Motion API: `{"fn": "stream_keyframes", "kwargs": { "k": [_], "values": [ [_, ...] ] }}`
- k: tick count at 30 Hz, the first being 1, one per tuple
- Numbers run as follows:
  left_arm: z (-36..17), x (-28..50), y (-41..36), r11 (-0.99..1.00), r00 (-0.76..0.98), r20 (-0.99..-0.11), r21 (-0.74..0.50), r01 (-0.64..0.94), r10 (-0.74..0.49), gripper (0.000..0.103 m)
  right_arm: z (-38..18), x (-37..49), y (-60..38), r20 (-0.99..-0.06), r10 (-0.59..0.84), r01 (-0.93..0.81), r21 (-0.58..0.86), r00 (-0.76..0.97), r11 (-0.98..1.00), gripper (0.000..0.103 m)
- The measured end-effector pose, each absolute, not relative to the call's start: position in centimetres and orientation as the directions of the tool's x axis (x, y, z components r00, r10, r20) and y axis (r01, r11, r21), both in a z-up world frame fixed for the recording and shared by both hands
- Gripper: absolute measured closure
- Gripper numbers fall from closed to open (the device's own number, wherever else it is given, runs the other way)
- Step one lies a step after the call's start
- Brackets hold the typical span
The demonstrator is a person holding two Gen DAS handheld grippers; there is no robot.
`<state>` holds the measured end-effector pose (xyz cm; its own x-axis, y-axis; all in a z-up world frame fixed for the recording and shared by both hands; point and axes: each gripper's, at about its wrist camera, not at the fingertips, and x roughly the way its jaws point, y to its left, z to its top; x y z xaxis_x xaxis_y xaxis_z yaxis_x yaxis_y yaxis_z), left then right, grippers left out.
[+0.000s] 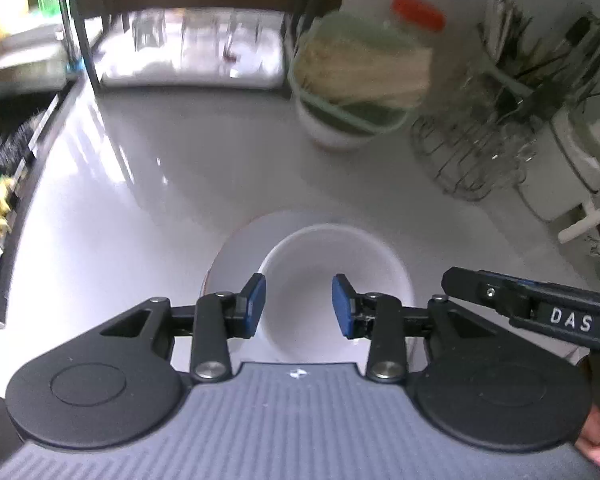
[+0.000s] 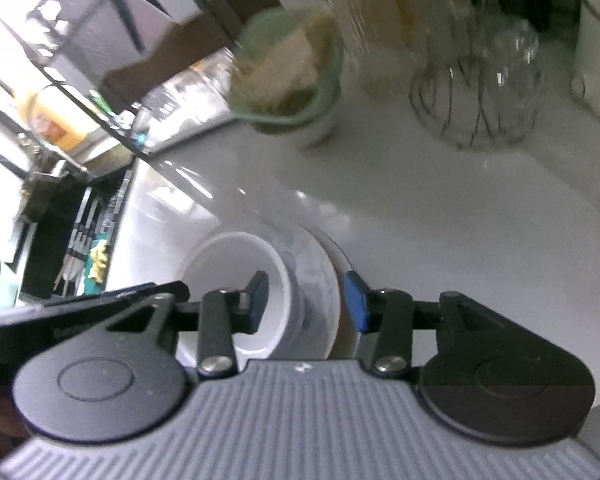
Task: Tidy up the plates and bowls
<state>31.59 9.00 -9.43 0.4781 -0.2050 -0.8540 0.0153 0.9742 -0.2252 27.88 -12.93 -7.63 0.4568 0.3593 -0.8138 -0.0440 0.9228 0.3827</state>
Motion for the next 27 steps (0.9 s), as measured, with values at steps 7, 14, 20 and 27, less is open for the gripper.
{"fn": "stream_keyframes", "kwargs": {
  "k": [7,14,20,27],
  "values": [
    [-2.5,27.1,7.3,0.987,0.600,-0.786,-0.159,0.038,-0.150,0.055,-1.4,24.4,-14.8,-0.717,0.364,-0.118,0.369,0.595,0.922,0.058],
    [2.6,20.5,7.4,0.987,0.700,-0.701,-0.159,0.032,-0.135,0.051,4.1,19.1,-16.0,-0.588,0.354,-0.197,0.316,0.727,0.928,0.058],
    [4.3,15.3,6.9,0.986,0.728,-0.669,-0.160,0.052,-0.147,0.041,6.3,14.7,-16.6,-0.524,0.308,-0.181,0.280,0.794,0.943,0.051],
    [4.2,10.0,6.3,0.988,0.735,-0.665,-0.147,0.043,-0.131,0.011,6.4,10.0,-17.3,-0.505,0.254,-0.154,0.233,0.825,0.960,0.018]
  ]
}}
